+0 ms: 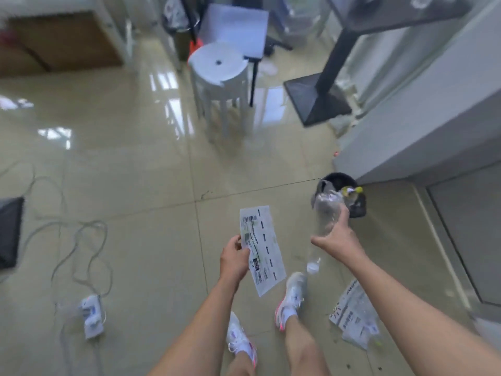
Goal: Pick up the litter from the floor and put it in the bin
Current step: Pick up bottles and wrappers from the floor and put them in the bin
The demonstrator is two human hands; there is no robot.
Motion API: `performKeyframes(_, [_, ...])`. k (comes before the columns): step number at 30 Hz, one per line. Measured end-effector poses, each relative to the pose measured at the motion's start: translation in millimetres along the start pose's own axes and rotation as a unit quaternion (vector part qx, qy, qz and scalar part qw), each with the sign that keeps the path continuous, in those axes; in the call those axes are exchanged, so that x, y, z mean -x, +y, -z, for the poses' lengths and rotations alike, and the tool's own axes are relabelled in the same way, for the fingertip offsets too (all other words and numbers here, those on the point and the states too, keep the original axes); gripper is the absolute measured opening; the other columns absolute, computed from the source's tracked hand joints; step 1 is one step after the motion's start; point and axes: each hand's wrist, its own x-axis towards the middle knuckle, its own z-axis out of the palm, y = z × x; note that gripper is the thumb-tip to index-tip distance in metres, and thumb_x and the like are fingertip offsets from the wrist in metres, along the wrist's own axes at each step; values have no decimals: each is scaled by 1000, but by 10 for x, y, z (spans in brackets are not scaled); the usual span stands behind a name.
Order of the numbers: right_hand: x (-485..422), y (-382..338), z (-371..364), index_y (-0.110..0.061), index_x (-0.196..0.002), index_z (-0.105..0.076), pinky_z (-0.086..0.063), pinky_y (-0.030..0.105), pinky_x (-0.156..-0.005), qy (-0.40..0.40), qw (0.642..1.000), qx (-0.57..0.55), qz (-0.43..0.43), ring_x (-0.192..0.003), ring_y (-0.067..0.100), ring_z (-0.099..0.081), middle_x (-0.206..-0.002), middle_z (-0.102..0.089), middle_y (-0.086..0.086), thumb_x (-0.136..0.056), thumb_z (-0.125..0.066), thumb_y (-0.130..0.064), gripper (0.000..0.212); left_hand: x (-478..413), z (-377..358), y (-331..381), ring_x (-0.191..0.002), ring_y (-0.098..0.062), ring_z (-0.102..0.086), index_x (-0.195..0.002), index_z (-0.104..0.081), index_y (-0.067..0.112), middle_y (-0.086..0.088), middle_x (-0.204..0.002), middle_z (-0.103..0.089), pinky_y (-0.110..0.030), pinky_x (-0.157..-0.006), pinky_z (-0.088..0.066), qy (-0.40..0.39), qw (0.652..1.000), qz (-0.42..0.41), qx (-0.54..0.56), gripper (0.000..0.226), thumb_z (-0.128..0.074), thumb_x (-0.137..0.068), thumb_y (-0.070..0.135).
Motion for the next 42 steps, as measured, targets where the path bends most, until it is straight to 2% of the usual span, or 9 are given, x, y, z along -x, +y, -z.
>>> performKeyframes(4, [33, 632, 727, -57, -147, -1, -52, 37, -69, 10, 1000, -13, -26, -89, 29, -67, -107, -66, 6, -60, -84, -34, 121, 145, -781, 222, -90, -23, -77, -109, -69, 24, -1, -104, -78, -42, -73, -65, -62, 998, 0, -28, 26, -54, -96, 7])
performKeyframes(8, [-225, 1190, 1200, -57, -143, -9, -58, 48, -85, 21, 996, -77, -48, -97, 31, -67, -105, -63, 1, -55, -73, -50, 109, 34, -1573, 418, -92, -25, -77, -115, -66, 23, -4, -105, -77, -48, -74, -65, -88, 994, -6, -66, 27, -54, -99, 6])
performKeyframes(12, [-505, 1561, 1523, -54, -138, -18, -54, 37, -71, 21, 991, -124, -47, -86, 21, -68, -95, -62, -7, -53, -69, -54, 99, -99, -2302, 620, -94, -26, -77, -104, -62, 32, -7, -106, -76, -54, -76, -64, -101, 991, 4, -89, 31, -51, -102, 3])
performKeyframes(15, [-651, 1716, 1726, -54, -138, -13, -52, 31, -64, 16, 990, -130, -40, -80, 12, -67, -95, -66, -7, -61, -77, -40, 101, -182, -2748, 789, -93, -26, -77, -113, -63, 25, -8, -108, -76, -54, -76, -64, -106, 989, 6, -102, 31, -47, -103, 1])
performKeyframes(21, [-1183, 1805, 2156, -56, -144, -2, -43, 23, -58, 16, 992, -113, -45, -80, 7, -63, -102, -66, -6, -68, -79, -37, 110, -438, -3333, 1117, -90, -22, -77, -120, -61, 21, -8, -110, -74, -41, -63, -65, -97, 989, 23, -108, 31, -48, -102, 0])
performKeyframes(24, [-1644, 1782, 2266, -54, -145, -8, -47, 28, -63, 26, 991, -121, -47, -85, 16, -66, -106, -66, -3, -70, -77, -42, 102, -802, -3556, 1224, -88, -22, -77, -123, -61, 20, -8, -108, -75, -41, -63, -65, -95, 989, 31, -113, 35, -46, -100, -2])
performKeyframes(30, [-2855, 1809, 2057, -58, -145, -8, -50, 31, -60, 27, 991, -117, -54, -81, 10, -66, -94, -66, -7, -77, -80, -48, 101, -2077, -4096, 1238, -85, -20, -78, -128, -60, 23, -2, -99, -77, -48, -67, -66, -120, 981, 48, -147, 28, -51, -103, 15])
performKeyframes(37, [-4548, 2125, 1345, -47, -124, -32, -56, 30, -65, 60, 988, -142, -13, -87, 8, -72, -112, -68, -16, -74, -85, -40, 74, -3876, -4800, 989, -76, -23, -77, -131, -61, 18, -6, -97, -75, -37, -55, -64, -123, 975, 38, -182, 31, -53, -102, 11])
performKeyframes(42, [-5562, 2533, 702, -42, -122, -37, -55, 28, -62, 46, 993, -87, 64, -83, 7, -69, -113, -64, -14, -76, -87, -27, 70, -4752, -5236, 504, -82, -34, -77, -81, -67, 23, -13, -91, -78, -53, -74, -64, -99, 972, 35, -208, 25, -54, -98, 11])
